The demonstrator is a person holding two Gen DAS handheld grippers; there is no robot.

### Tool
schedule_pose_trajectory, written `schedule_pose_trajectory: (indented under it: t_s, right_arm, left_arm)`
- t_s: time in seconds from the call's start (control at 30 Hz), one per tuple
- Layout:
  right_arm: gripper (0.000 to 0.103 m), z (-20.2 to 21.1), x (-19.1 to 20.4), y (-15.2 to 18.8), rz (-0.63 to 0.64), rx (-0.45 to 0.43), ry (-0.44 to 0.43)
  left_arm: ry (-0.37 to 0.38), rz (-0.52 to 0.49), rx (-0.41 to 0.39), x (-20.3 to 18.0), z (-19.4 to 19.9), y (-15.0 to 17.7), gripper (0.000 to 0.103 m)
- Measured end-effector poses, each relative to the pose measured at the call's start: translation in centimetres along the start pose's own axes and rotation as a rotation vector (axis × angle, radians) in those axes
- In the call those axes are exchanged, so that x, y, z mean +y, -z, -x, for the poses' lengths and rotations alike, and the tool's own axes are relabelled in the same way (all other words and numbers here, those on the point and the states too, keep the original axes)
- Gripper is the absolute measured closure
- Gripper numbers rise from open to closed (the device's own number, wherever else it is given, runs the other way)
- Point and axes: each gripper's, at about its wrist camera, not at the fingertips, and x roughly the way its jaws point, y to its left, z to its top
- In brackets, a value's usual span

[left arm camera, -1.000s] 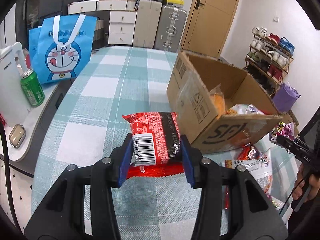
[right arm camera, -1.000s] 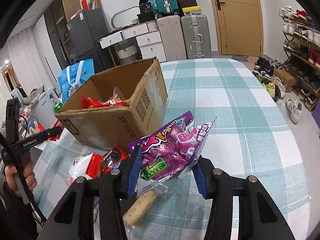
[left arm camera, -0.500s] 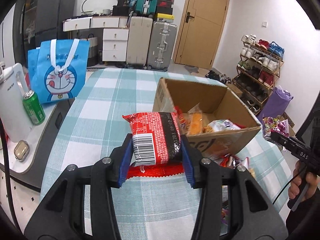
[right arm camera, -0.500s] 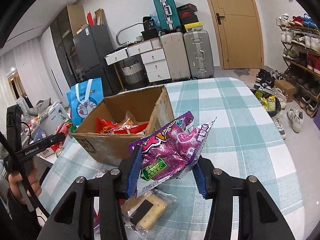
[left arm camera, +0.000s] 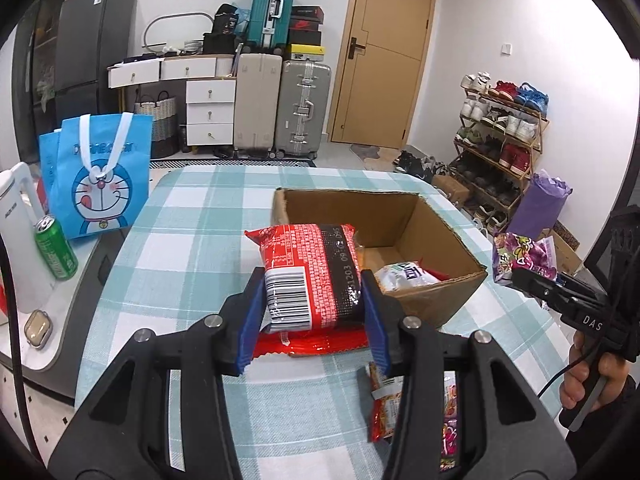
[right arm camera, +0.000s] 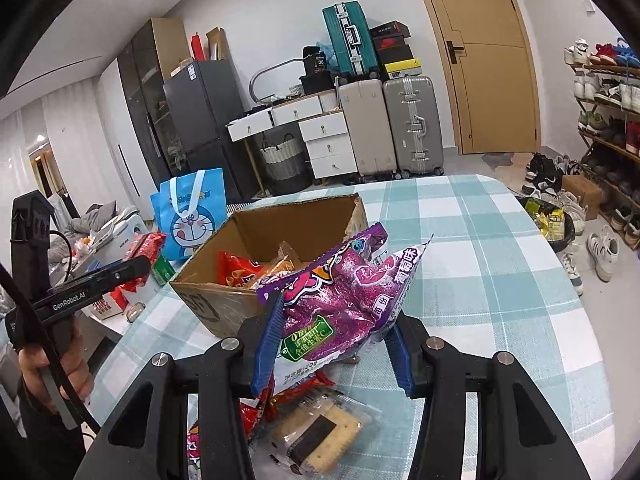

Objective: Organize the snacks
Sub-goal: 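Carry purple candy bag and red-black snack over the cardboard box, then open both tools to drop the snacks into the box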

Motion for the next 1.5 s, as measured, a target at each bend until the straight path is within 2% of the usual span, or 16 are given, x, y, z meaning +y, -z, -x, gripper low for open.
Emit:
schedule_pose_trajectory:
  t_s: [0.53, 0.77, 0.97, 1.5]
  right_arm:
    - [0.055, -3.0, 2.9, -2.2, 0.018, 0.027, -0.066]
    - [0.055, -4.8, 3.5, -2.9, 0.024, 0.053, -0.077]
    - [0.055, -6.1, 3.6, -3.2, 0.015, 0.067, -0.094]
    - [0.055, -9.5, 4.1, -3.4, 0.002, 0.109, -0.06]
  left_arm:
    - [0.002, -0.051, 0.041, -3.4, -4.0, -2.1, 0.061]
    - [0.007, -0.047, 0.068, -3.7, -6.4, -2.0, 0.061]
    - [-0.024, -0.05, 0.084, -3.6, -8.6, -2.1, 0.061]
    - [-0.055, -0.075, 0.124, -3.4, -11.9, -1.0, 0.061]
